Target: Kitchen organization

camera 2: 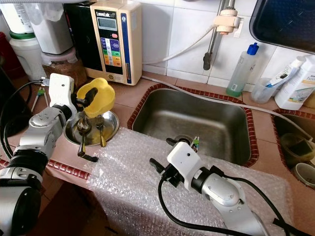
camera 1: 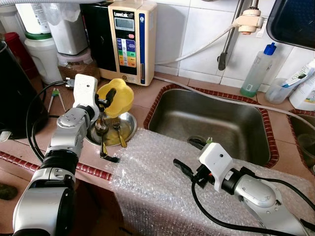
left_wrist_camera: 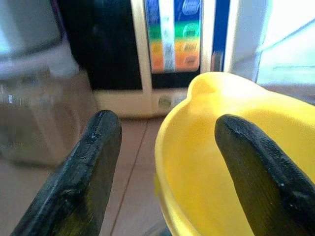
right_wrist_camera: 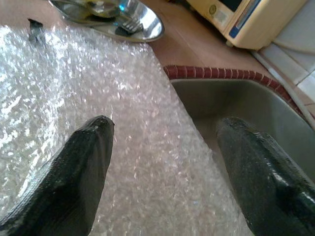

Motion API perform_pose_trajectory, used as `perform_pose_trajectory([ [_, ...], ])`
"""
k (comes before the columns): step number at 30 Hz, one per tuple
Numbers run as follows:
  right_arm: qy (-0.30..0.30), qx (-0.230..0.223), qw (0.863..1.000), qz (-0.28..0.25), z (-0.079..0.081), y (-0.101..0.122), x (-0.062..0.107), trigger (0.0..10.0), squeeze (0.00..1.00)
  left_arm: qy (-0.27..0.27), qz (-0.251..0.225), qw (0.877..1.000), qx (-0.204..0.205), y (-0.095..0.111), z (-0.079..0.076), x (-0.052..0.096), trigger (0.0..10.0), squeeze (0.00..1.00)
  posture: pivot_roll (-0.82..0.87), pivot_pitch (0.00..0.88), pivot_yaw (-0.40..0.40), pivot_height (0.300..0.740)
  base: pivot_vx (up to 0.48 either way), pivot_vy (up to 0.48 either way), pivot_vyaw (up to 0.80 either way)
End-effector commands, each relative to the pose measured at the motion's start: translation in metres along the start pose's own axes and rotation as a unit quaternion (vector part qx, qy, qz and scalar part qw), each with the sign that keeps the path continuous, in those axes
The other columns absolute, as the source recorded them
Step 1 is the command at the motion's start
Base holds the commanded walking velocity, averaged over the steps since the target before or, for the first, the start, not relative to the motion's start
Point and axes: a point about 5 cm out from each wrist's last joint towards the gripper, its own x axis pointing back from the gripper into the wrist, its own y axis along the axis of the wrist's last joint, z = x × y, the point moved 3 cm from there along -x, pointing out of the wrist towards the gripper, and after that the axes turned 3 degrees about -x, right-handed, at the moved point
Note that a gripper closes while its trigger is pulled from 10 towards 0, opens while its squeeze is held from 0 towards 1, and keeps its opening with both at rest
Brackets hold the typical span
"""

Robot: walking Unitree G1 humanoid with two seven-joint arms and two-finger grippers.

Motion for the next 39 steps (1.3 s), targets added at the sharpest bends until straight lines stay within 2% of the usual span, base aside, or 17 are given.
perform_pose_trajectory([
  [1, -0.008, 0.007, 1.000, -0.005, -0.003, 0.002, 0.000, 10.0, 0.00, -0.002, -0.037, 0.999, -0.009, 0.014, -0.002, -0.001, 0.0, 0.00, 0.05, 0.000, 0.008, 0.740, 0.000, 0.000, 0.00],
  [2, -0.012, 0.008, 1.000, -0.006, -0.004, 0.002, 0.000, 10.0, 0.00, 0.003, -0.061, 0.998, -0.009, 0.021, -0.002, 0.000, 0.0, 0.00, 0.05, 0.000, 0.008, 0.740, 0.000, 0.000, 0.00],
  [4, -0.020, 0.010, 1.000, -0.008, -0.006, 0.002, -0.001, 10.0, 0.00, 0.005, -0.075, 0.997, -0.017, 0.024, -0.002, 0.001, 0.0, 0.00, 0.05, 0.000, 0.008, 0.740, 0.000, 0.000, 0.00],
  [6, -0.040, 0.008, 0.999, -0.013, -0.012, 0.003, -0.001, 10.0, 0.00, -0.009, -0.117, 0.993, -0.031, 0.034, -0.008, 0.004, 0.0, 0.00, 0.05, 0.000, 0.006, 0.740, 0.000, 0.000, 0.00],
  [9, -0.089, 0.005, 0.996, -0.025, -0.027, 0.006, -0.001, 10.0, 0.00, -0.034, -0.183, 0.979, -0.080, 0.051, -0.021, 0.013, 0.0, 0.00, 0.06, 0.000, 0.001, 0.740, 0.000, 0.000, 0.00],
  [12, -0.140, 0.012, 0.989, -0.042, -0.044, 0.013, 0.001, 10.0, 0.00, -0.067, -0.208, 0.966, -0.137, 0.057, -0.037, 0.018, 0.0, 0.00, 0.06, 0.000, -0.003, 0.740, 0.000, 0.000, 0.00],
  [16, -0.201, -0.037, 0.975, -0.085, -0.066, 0.029, 0.003, 10.0, 0.00, -0.100, -0.243, 0.952, -0.159, 0.065, -0.058, 0.023, 0.0, 0.00, 0.06, 0.000, -0.006, 0.740, 0.000, 0.000, 0.00],
  [17, -0.216, -0.060, 0.969, -0.103, -0.072, 0.035, 0.003, 10.0, 0.00, -0.119, -0.260, 0.944, -0.166, 0.070, -0.069, 0.026, 0.0, 0.00, 0.06, 0.000, -0.006, 0.740, 0.000, 0.000, 0.00],
  [20, -0.220, -0.073, 0.966, -0.112, -0.073, 0.038, 0.003, 10.0, 0.00, -0.136, -0.266, 0.939, -0.172, 0.070, -0.076, 0.028, 0.0, 0.00, 0.06, 0.000, -0.006, 0.740, 0.000, 0.000, 0.00],
  [21, -0.222, -0.092, 0.963, -0.124, -0.074, 0.041, 0.002, 10.0, 0.00, -0.156, -0.280, 0.929, -0.185, 0.072, -0.087, 0.032, 0.0, 0.00, 0.06, 0.000, -0.008, 0.740, 0.000, 0.000, 0.00],
  [22, -0.222, -0.092, 0.963, -0.124, -0.074, 0.041, 0.002, 10.0, 0.00, -0.156, -0.280, 0.929, -0.185, 0.072, -0.087, 0.032, 0.0, 0.00, 0.06, 0.000, -0.008, 0.740, 0.000, 0.000, 0.00],
  [23, -0.219, -0.107, 0.961, -0.132, -0.074, 0.044, 0.001, 10.0, 0.00, -0.173, -0.292, 0.920, -0.195, 0.073, -0.097, 0.035, 0.0, 0.00, 0.06, 0.000, -0.008, 0.740, 0.000, 0.000, 0.00],
  [25, -0.216, -0.118, 0.960, -0.136, -0.073, 0.045, 0.000, 10.0, 0.00, -0.190, -0.301, 0.912, -0.203, 0.073, -0.106, 0.038, 0.0, 0.00, 0.06, 0.000, -0.008, 0.740, 0.000, 0.000, 0.00],
  [28, -0.213, -0.146, 0.955, -0.144, -0.073, 0.047, -0.003, 10.0, 0.00, -0.208, -0.308, 0.909, -0.188, 0.074, -0.116, 0.042, 0.0, 0.00, 0.05, 0.000, -0.006, 0.740, 0.000, 0.000, 0.00],
  [33, -0.206, -0.167, 0.952, -0.154, -0.074, 0.053, -0.012, 10.0, 0.00, -0.229, -0.321, 0.899, -0.189, 0.076, -0.130, 0.048, 0.0, 0.00, 0.05, 0.000, -0.004, 0.740, 0.000, 0.000, 0.00],
  [39, -0.199, -0.186, 0.949, -0.159, -0.078, 0.059, -0.029, 10.0, 0.00, -0.234, -0.324, 0.898, -0.182, 0.076, -0.135, 0.052, 0.0, 0.00, 0.06, 0.000, -0.006, 0.740, 0.000, 0.000, 0.00],
])
